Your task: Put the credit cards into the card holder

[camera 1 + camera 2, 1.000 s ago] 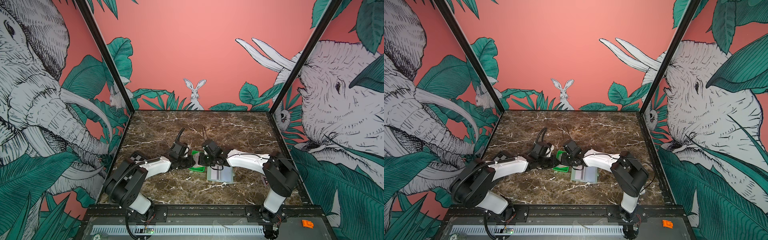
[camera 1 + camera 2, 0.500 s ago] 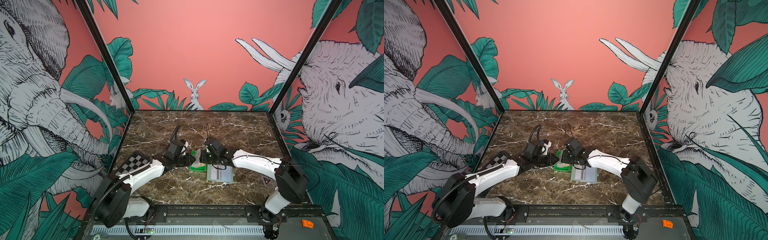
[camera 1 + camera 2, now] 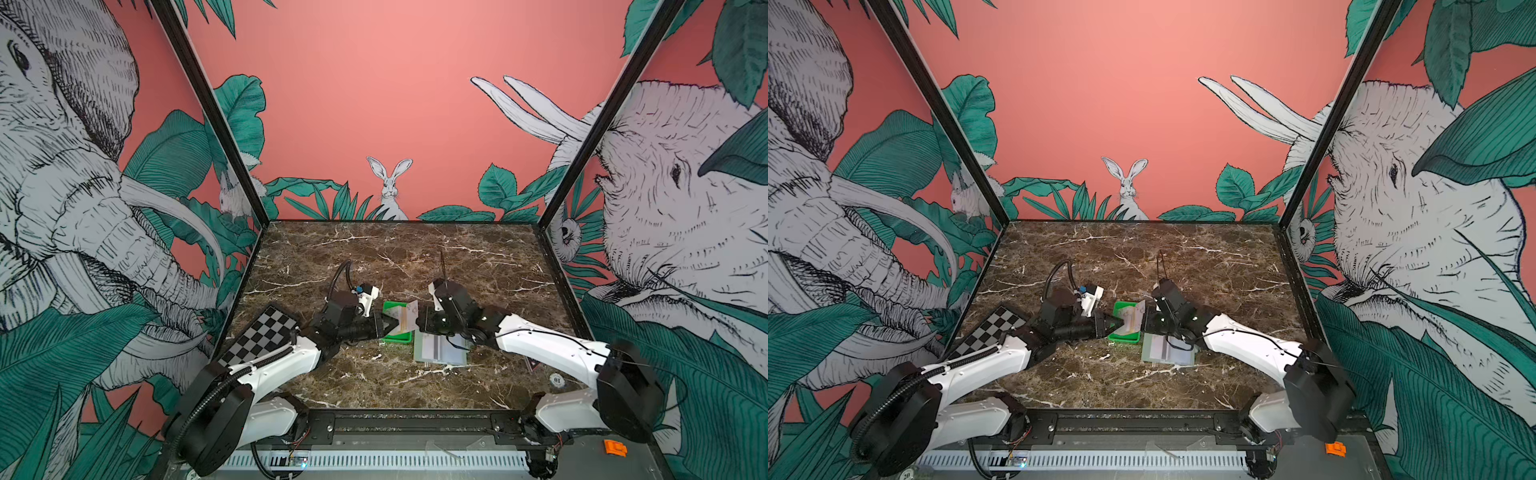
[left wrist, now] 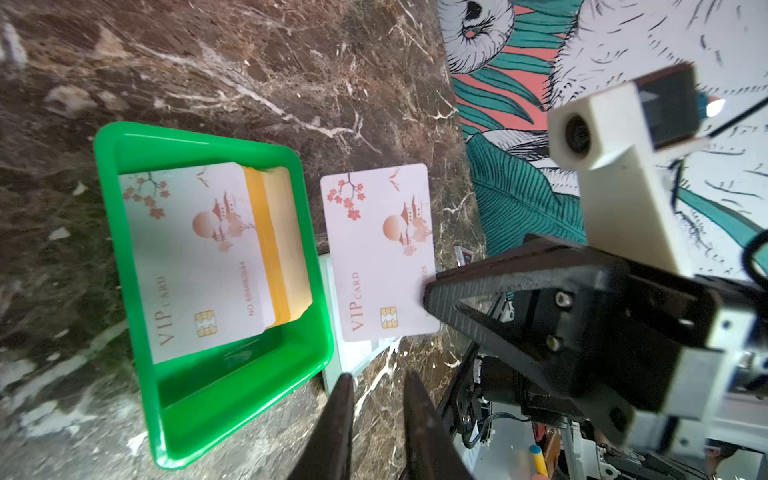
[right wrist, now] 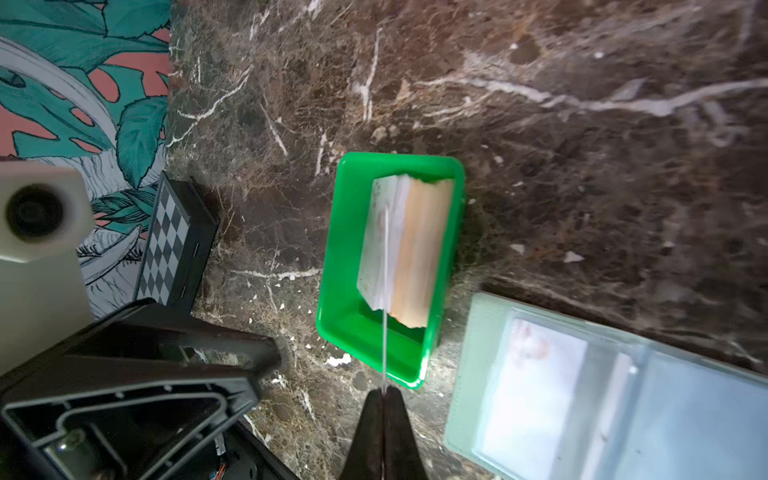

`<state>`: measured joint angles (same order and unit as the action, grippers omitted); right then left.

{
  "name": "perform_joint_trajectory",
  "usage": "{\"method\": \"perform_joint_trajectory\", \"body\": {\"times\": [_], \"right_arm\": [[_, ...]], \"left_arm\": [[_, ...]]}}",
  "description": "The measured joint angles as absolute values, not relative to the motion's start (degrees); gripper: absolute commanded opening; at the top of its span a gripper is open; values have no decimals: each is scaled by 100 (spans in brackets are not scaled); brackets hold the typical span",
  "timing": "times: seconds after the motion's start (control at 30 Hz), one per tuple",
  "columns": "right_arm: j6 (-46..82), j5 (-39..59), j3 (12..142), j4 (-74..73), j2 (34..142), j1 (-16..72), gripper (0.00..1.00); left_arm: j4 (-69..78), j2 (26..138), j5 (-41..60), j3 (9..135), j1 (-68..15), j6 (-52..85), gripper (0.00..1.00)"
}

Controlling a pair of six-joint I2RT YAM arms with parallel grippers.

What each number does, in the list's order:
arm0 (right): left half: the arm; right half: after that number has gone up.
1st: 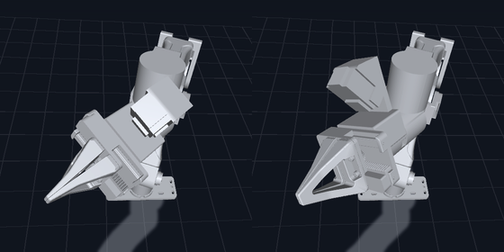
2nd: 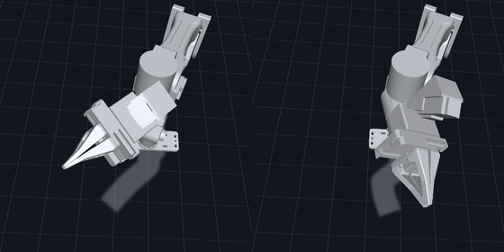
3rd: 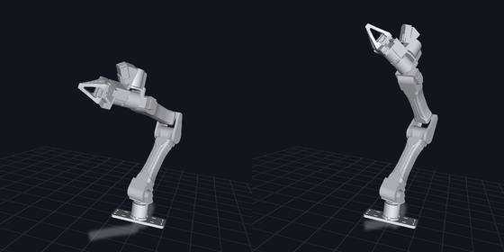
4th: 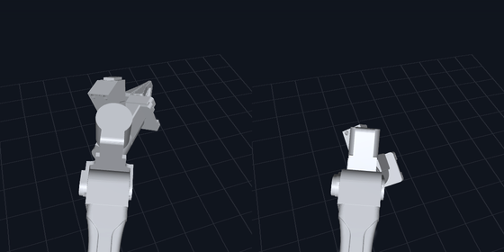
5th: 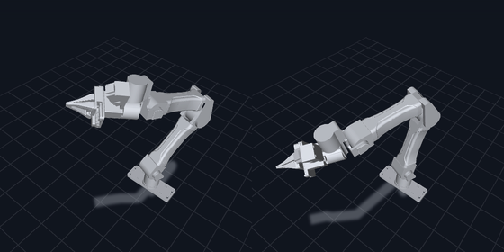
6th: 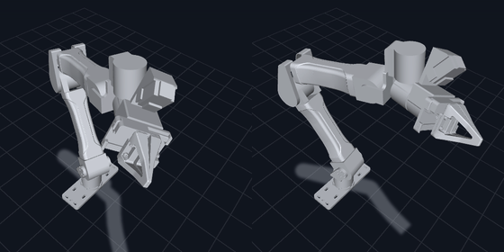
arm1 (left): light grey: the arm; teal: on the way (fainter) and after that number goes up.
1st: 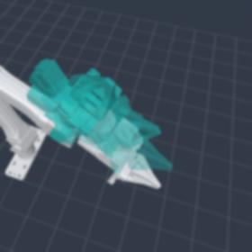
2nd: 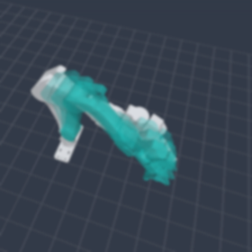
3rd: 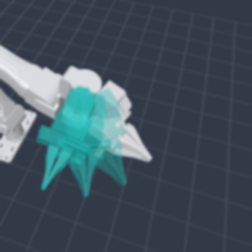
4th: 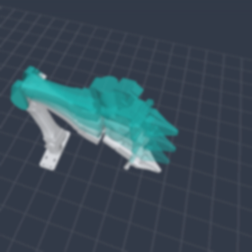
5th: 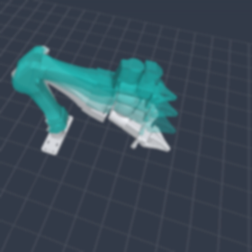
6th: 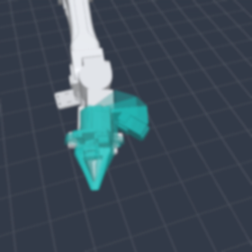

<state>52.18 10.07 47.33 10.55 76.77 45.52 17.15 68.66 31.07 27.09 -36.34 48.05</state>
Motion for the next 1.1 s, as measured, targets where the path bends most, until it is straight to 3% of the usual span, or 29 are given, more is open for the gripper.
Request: {"method": "perform_joint_trajectory", "body": {"times": [0.33,0.83,1.1], "right_arm": [[4956,1603,3741,1094,6025,3533,0],[5089,3286,2969,840,4604,2480,0],[5352,3999,2873,412,4300,2355,0]], "left_arm": [[2685,6895,3046,2694,-3889,5155,31],[4285,7909,3514,2775,-4160,5452,28],[5186,8451,4073,3028,-4195,5902,26]]}}
